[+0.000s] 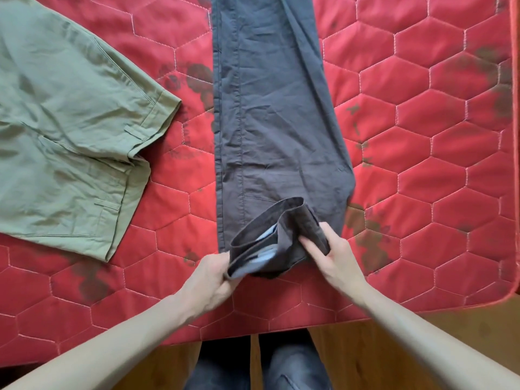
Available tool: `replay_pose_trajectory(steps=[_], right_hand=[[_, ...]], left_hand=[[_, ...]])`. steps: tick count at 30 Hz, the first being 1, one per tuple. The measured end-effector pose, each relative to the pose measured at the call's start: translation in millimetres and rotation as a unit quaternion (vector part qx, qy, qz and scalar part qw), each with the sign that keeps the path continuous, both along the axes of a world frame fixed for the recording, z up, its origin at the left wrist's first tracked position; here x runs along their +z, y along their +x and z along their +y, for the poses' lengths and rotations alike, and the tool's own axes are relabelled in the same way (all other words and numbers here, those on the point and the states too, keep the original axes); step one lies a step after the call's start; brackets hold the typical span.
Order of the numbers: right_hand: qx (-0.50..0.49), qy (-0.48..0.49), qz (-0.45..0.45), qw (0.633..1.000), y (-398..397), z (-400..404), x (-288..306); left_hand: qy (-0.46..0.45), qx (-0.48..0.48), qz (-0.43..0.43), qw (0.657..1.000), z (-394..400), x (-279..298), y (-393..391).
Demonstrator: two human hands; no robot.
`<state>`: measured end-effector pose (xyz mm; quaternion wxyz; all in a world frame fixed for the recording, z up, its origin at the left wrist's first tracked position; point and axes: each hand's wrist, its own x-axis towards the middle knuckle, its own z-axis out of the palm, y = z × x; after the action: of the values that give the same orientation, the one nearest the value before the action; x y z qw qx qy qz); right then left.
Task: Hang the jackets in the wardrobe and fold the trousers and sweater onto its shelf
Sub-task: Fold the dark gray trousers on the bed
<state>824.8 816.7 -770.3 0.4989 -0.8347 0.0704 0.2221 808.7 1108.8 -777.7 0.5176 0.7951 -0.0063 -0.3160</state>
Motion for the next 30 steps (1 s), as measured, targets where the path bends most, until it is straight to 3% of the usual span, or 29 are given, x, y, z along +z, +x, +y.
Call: replay_pose_trajectory(steps=[3,6,10,16,21,26,28,30], right_hand=[[-0.059,0.000,0.016,0.998,4.3,3.7,0.3],[-0.093,-0.026,0.020,0.995,7.3,8.8,-0.6],[-0.158,-0.098,-0.012,0.983,5.0,21.7,-4.6],[-0.211,-0.267,-0.064,0.938,-0.7,35.2,-22.8],[-0.244,-0.346,-0.102,0.900,1.6,46.1,-31.2],[-0.200,-0.368,-0.153,0.895,2.5,37.1,-28.7],[-0.101,-0.347,-0.256,0.897,9.0,30.2,-24.2],[0.051,-0.330,-0.335,0.881,18.4,31.7,-21.1]], left_hand=[[0.041,0.074,-0.005,0.996,-3.7,5.7,12.8],[0.032,0.131,0.076,0.988,-14.5,5.8,33.2],[0.010,0.197,0.118,0.973,-22.4,-5.4,54.0],[0.106,0.238,0.020,0.965,-41.6,-8.2,53.0],[0.282,0.226,-0.093,0.928,-53.5,-4.9,46.2],[0.313,0.239,-0.142,0.908,-57.6,-9.8,38.6],[0.294,0.223,-0.228,0.901,-55.5,-13.6,33.3],[0.271,0.113,-0.345,0.892,-55.3,-17.0,32.0]])
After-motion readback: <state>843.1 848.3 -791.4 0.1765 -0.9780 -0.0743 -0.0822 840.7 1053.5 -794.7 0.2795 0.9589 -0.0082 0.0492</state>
